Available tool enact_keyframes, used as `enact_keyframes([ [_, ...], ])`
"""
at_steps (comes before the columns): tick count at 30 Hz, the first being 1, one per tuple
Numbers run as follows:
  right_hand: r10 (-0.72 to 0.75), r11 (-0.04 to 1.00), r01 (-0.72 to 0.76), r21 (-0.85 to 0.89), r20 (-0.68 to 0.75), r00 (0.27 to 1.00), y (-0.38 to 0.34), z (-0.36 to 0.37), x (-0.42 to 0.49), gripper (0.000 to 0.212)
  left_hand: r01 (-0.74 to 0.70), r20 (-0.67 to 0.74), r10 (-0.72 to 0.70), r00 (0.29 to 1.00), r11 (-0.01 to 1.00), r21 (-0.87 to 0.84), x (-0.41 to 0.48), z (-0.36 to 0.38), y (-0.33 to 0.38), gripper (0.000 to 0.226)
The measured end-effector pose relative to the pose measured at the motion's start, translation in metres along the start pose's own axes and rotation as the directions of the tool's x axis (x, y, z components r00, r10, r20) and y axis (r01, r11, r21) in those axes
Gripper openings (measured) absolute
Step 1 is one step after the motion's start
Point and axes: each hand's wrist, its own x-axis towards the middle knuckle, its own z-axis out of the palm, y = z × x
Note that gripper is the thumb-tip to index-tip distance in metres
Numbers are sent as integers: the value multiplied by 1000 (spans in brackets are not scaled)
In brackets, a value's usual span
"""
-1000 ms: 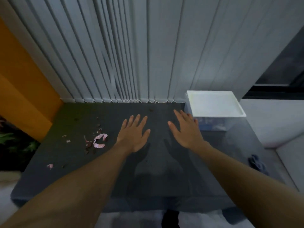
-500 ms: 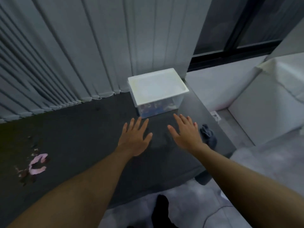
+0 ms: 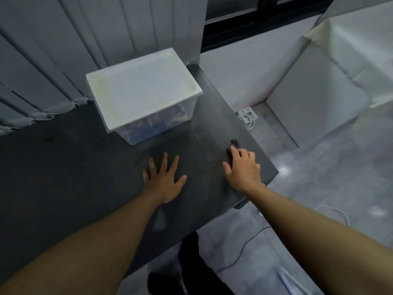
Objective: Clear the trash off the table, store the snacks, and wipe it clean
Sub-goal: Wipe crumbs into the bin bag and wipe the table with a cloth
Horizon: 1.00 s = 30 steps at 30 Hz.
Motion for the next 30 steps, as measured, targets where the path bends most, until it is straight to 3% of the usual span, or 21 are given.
enact_keyframes([
  [2,70,997,-69,19,-19,997,1,4,9,60,-3,17,2,1000,999,41,4,10,-2,80],
  [7,109,994,-108,5,-25,994,0,6,26,27,-23,21,22,1000,999,49,9,20,-7,83],
  [12,-14,990,25,137,-78,997,-3,8,25,11,-49,71,49,996,999,-1,8,5,-9,85],
  [16,-118,948,124,293,-39,992,-27,-1,19,26,-54,14,57,998,991,-121,0,-11,-22,80],
  [23,-301,904,244,350,117,946,-99,-6,12,50,12,-115,-30,993,989,-151,-38,-31,-67,75],
  [30,-556,827,505,249,216,803,-195,3,-8,38,181,-190,-209,959,971,-157,-93,-37,-142,72],
])
